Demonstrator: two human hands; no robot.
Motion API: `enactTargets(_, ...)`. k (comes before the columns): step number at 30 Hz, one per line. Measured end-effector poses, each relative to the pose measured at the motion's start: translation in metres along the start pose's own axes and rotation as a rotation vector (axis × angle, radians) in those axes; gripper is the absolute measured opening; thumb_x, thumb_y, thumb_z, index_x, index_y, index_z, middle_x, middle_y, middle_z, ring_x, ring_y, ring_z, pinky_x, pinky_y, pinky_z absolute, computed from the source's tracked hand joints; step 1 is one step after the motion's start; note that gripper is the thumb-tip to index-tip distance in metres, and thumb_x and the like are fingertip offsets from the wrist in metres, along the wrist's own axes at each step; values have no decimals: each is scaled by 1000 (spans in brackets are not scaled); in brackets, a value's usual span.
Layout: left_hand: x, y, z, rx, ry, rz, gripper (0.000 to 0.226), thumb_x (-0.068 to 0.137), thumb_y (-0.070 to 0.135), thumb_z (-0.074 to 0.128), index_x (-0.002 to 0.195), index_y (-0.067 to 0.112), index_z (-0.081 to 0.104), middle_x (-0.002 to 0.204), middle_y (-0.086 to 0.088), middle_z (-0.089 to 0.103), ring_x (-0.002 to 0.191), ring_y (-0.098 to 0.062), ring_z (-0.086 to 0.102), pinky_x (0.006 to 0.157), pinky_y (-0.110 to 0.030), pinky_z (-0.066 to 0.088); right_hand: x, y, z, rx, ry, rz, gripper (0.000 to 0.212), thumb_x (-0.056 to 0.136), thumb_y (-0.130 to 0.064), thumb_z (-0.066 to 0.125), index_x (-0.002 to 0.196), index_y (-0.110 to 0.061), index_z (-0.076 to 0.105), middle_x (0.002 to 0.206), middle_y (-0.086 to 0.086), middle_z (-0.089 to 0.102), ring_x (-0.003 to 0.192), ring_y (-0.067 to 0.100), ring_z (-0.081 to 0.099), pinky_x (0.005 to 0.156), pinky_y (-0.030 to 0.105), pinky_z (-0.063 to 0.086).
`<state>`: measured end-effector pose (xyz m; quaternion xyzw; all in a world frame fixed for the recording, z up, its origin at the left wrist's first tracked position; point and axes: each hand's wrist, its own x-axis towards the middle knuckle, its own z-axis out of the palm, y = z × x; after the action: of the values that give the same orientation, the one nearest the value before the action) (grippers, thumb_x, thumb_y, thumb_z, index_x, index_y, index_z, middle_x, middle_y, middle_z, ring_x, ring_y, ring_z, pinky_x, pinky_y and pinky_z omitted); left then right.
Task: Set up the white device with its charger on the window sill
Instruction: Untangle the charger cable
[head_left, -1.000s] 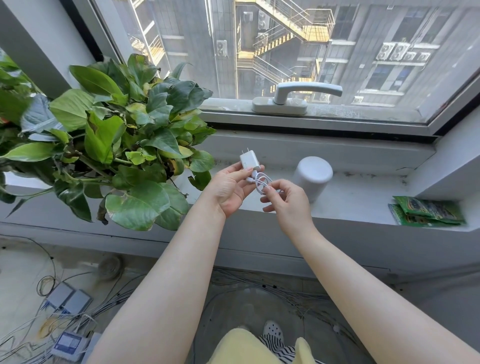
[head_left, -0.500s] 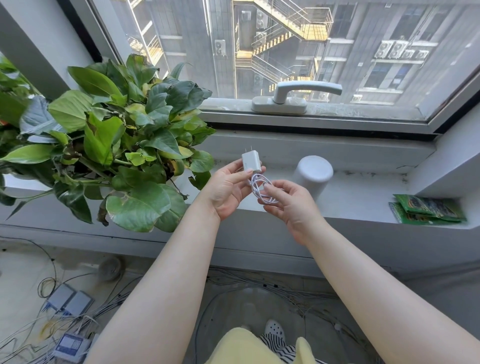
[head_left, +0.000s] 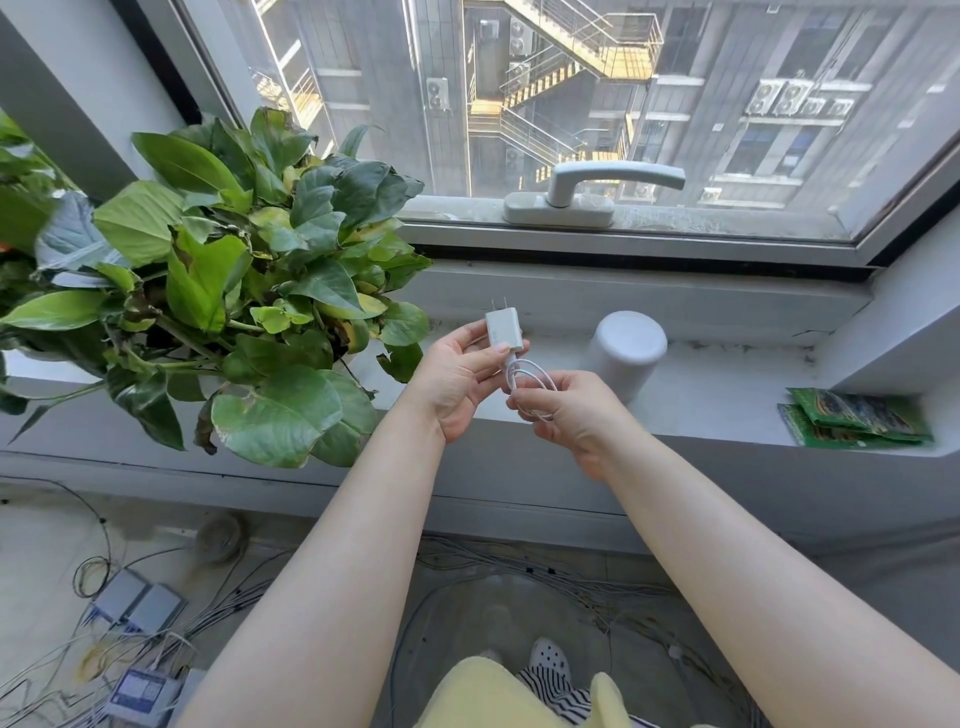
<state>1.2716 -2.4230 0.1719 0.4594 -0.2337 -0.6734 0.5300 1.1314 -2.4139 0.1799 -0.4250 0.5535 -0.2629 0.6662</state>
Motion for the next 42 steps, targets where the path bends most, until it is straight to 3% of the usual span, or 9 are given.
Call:
enactTargets(7,-1,-1,0,95,84,76,48,90,-8,50,136,1,43,101,-6,66,90,-15,68,88,-33,54,2,1,-1,6,46,4,7,84,-21,67,85,-15,70,74,1,68,62,8,61,51,14,46)
enactTargets(10,-5,-1,2,196,41,119,56,93,-7,44,141,21,38,108,-4,60,96,-15,63,95,-38,49,2,1,1,35,77,-5,9,84,-19,68,85,-10,68,72,4,65,49,4,58,47,13,47)
enactTargets(13,-9,2,3,310,-46,163,60,93,-8,40,132,37,49,112,-5,54,100,-14,58,88,-31,51,3,1,4,58,90,-11,6,84,-15,68,83,-10,66,69,5,62,42,2,54,47,13,48)
enactTargets(16,-11,5,5,321,-66,188,56,92,-9,41,123,34,59,115,-5,52,101,-15,57,80,-24,56,2,0,6,81,102,-18,6,84,-15,68,79,-14,65,70,5,62,47,4,55,50,14,49)
enactTargets(23,-14,3,3,456,-21,221,64,74,-3,73,126,28,54,107,-3,56,98,-16,59,93,-31,51,1,1,3,127,107,-9,1,85,-14,65,85,-14,65,78,3,66,66,12,62,64,20,50)
enactTargets(27,-15,4,6,504,-33,215,71,70,5,80,131,25,51,110,-4,58,98,-13,60,92,-29,53,2,1,2,155,136,0,5,85,-16,65,82,-12,66,77,4,65,66,12,60,57,17,52)
enactTargets(34,-12,6,4,595,12,250,62,76,-6,68,127,26,56,120,-7,60,105,-23,67,94,-35,54,3,1,-3,179,124,14,5,86,-15,65,87,-10,64,78,3,63,67,14,60,56,17,55)
enactTargets(39,-12,4,5,536,5,241,59,77,-11,64,125,22,57,116,-4,57,100,-21,67,84,-24,56,2,5,-4,208,172,-35,15,89,-17,63,100,-8,57,83,6,63,69,17,63,59,21,56)
enactTargets(42,-12,4,7,469,20,216,58,75,-15,63,122,19,58,108,-8,55,90,-20,62,82,-27,56,2,11,-6,-134,327,-287,15,85,-16,65,88,-17,50,88,3,59,75,20,63,64,26,53)
